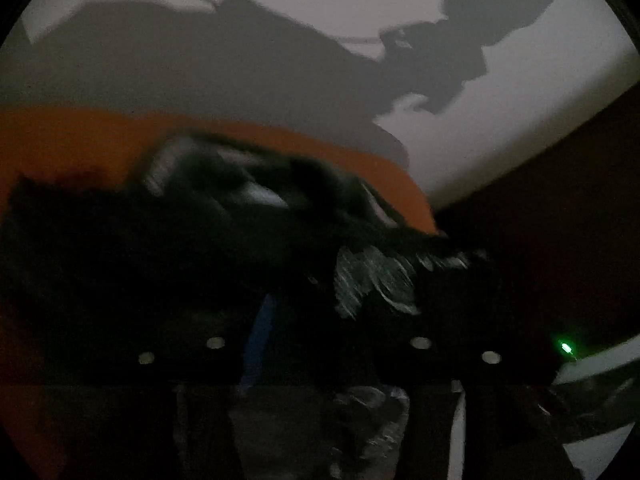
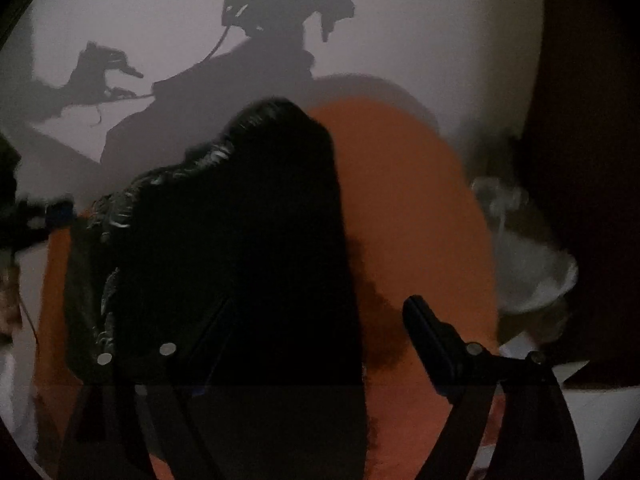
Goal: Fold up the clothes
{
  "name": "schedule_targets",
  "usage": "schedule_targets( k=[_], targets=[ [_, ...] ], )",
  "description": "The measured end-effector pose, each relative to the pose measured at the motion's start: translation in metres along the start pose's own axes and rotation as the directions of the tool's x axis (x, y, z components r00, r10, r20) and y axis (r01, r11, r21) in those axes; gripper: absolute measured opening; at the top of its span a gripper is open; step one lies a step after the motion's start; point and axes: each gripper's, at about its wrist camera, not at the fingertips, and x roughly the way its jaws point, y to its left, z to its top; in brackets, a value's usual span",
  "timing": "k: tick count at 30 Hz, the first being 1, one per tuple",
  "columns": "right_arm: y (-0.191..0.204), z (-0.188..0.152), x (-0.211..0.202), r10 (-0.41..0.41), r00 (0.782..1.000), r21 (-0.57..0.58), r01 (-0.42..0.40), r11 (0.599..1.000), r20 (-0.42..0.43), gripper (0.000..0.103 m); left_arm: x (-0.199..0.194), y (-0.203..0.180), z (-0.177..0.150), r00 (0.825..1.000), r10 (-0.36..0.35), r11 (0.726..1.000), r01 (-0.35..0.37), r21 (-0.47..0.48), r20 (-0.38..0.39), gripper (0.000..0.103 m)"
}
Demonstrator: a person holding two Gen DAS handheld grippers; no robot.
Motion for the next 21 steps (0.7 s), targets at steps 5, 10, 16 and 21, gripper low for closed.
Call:
schedule_targets(
  k=[5,10,16,21],
  targets=[
    [-0.002,0.027,0.009,0.127,0.990,0.063,-0.131,0.989,0.063,0.067,0.035,-0.001,-0.024,1.000,0.023,0.999,-0.023,-0.028,0.012,0.064],
    [0.013,0.048,0.015,0.087,0.994,0.041,-0.090,0.995,0.066,0.007,0.022,-0.026,-0.020,0.984,0.016,0.993,-0.037,0.114,0.178,0.003],
    [0.029,0.052,-0.023,0.179,0.936,0.008,-0.191,0.982,0.303,0.005,0.004,-0.058,0.011,0.946,0.116,0.948,-0.197,0.251,0.304,0.003],
    [0.011,0.063,0.041,-0.038,0.999,0.182,0.039,0.982,-0.011,0.032,0.052,-0.055,0.035,0.943,0.315,0.913,-0.333,0.236,0.109,0.009]
  ],
)
